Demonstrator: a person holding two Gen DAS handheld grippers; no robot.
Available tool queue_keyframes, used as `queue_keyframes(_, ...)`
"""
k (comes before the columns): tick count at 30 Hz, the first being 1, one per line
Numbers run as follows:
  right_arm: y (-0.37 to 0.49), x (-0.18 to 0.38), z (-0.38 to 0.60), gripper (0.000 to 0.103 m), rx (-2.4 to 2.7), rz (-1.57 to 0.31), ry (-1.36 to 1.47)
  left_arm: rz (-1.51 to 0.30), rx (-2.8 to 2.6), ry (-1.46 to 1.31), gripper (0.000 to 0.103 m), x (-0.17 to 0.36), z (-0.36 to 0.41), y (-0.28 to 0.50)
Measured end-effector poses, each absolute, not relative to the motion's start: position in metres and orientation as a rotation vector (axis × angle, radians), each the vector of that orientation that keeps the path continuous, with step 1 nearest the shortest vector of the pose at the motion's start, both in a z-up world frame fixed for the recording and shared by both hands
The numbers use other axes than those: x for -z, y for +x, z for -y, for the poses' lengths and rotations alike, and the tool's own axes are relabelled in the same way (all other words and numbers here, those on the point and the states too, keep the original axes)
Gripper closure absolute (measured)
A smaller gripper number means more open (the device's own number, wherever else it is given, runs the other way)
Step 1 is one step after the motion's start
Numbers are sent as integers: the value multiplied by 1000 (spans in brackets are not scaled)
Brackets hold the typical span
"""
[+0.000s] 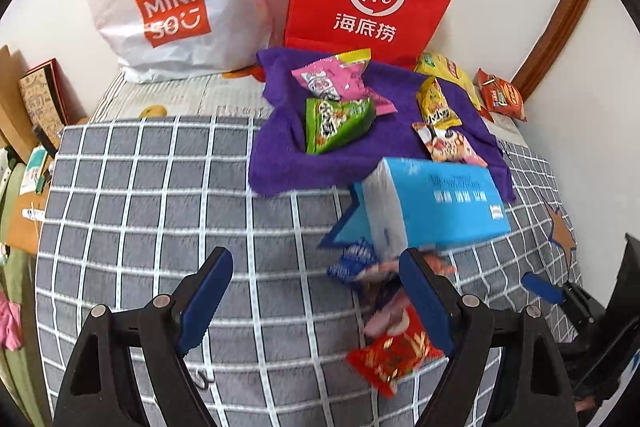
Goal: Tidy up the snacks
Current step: 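Open the left tool and withdraw it while the right tool grasps the pink pastry bag, then grasp the red-and-gold snack bag with the left tool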
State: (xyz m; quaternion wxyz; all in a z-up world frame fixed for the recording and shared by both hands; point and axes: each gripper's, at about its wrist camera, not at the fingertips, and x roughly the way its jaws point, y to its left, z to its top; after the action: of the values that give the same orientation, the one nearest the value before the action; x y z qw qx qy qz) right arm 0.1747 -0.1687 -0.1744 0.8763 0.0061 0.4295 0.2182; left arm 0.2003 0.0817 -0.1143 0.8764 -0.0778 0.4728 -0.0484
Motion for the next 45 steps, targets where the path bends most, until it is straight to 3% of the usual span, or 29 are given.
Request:
queue_keyframes(8,140,201,157,34,-491,-886,-129,-990,106,-159,19,121,-85,180)
queue_keyframes(17,159,223,140,34,-471,-878,-245,-1000,101,-169,19,129,-90,172)
queue_keyframes(18,163,225,138,37,-467,-888,-250,-1003,101,-172,19,130,-90,172)
queue_keyframes(20,167,228,139,60,-470,-906,-232,-1012,102,-172,19,134,-91,170)
queue_keyframes(22,170,226,145,63,-465,-919,-183,-1016,106,-168,19,137,-90,168)
queue_keyframes(41,173,241,222,62,-184,-859,-24,-1028,346,29,19,177,-7,160)
queue_keyframes(45,174,242,225,61,-187,-846,1,-1044,331,69,24,186,3,162)
